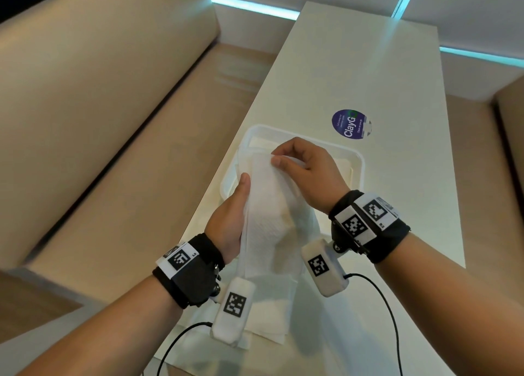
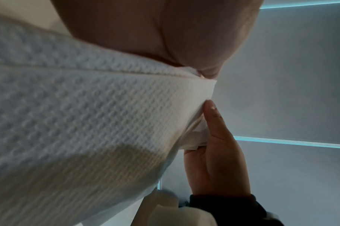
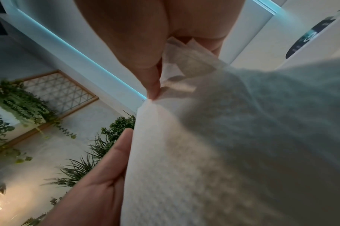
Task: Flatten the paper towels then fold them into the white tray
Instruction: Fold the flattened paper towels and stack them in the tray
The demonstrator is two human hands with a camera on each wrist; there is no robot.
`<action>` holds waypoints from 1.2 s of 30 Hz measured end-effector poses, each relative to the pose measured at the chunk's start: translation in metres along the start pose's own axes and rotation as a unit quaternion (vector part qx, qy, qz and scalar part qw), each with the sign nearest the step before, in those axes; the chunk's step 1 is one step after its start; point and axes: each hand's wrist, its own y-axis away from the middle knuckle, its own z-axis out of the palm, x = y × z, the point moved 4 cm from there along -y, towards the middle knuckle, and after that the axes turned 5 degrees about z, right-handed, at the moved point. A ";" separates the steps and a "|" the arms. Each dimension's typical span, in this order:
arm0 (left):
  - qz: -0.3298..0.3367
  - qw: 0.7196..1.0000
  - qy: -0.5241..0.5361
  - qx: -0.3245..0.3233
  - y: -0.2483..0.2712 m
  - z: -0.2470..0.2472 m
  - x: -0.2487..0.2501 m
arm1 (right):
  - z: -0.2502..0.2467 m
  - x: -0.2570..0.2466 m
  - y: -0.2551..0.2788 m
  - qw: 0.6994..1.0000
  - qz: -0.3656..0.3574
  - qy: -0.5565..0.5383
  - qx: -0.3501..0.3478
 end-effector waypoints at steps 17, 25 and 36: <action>0.044 0.994 -0.094 -0.019 0.008 0.007 0.007 | -0.012 0.018 -0.007 0.993 0.080 0.013 0.082; 0.042 0.993 -0.060 -0.094 0.005 0.009 -0.002 | -0.022 0.026 -0.007 0.994 0.082 0.037 0.067; 0.043 0.985 -0.139 -0.091 0.000 0.004 -0.008 | -0.029 0.029 -0.003 0.991 0.124 -0.032 0.025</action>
